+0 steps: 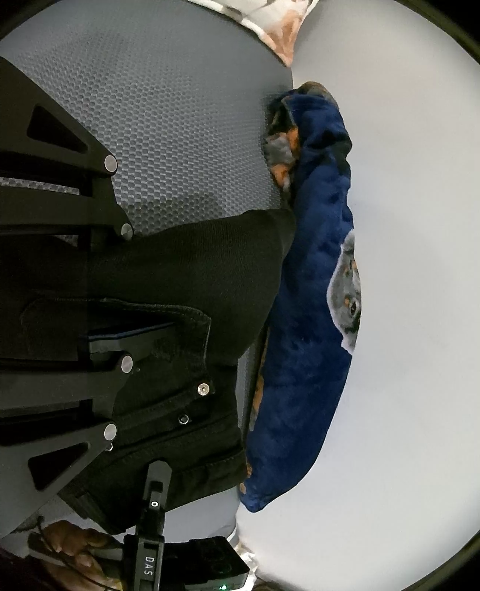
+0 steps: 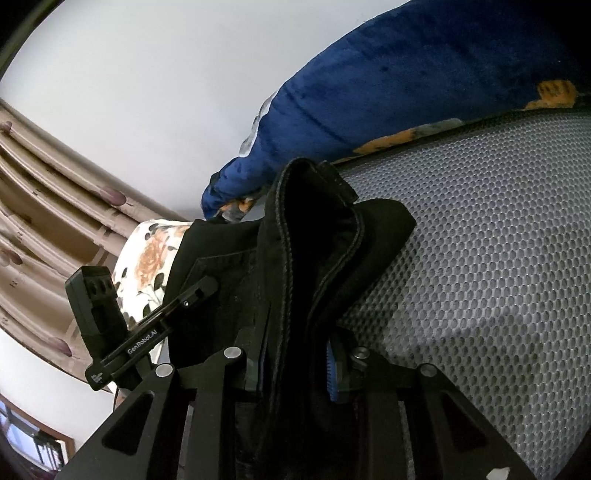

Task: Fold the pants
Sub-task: 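Open both grippers and release the folded trousers onto the bed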

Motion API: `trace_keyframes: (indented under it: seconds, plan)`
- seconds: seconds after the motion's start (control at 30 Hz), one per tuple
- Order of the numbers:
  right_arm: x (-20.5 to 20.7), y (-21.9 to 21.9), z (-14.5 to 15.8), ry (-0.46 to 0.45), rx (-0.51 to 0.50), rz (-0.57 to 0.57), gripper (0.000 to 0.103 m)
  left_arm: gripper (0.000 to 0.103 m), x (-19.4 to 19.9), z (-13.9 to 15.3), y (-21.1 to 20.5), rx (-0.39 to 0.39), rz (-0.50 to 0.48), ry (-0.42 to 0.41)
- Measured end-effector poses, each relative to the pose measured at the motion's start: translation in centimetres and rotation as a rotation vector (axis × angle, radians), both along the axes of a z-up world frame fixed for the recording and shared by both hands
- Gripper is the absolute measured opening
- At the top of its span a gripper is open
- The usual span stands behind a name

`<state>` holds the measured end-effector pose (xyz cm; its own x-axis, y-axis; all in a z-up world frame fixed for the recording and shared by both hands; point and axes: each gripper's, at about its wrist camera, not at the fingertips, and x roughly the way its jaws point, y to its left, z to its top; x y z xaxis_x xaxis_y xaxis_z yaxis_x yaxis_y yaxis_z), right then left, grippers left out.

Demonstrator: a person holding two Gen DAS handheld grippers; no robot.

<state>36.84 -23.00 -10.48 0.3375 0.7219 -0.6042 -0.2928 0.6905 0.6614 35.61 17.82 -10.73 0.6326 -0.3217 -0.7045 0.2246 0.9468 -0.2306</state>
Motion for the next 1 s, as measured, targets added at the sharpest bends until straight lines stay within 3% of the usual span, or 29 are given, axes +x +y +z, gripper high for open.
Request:
trace_keyframes:
  seconds: [0.6,1.0]
  plan:
    - [0.7,0.7,-1.4,-0.014,-0.029,-0.013,0.023,0.03,0.2,-1.4,0.6,0.003,0.011,0.002]
    - [0.3,1.2,-2.4,-0.024,-0.064,-0.04,0.023,0.041,0.0,-1.9,0.4,0.039,0.037,-0.026]
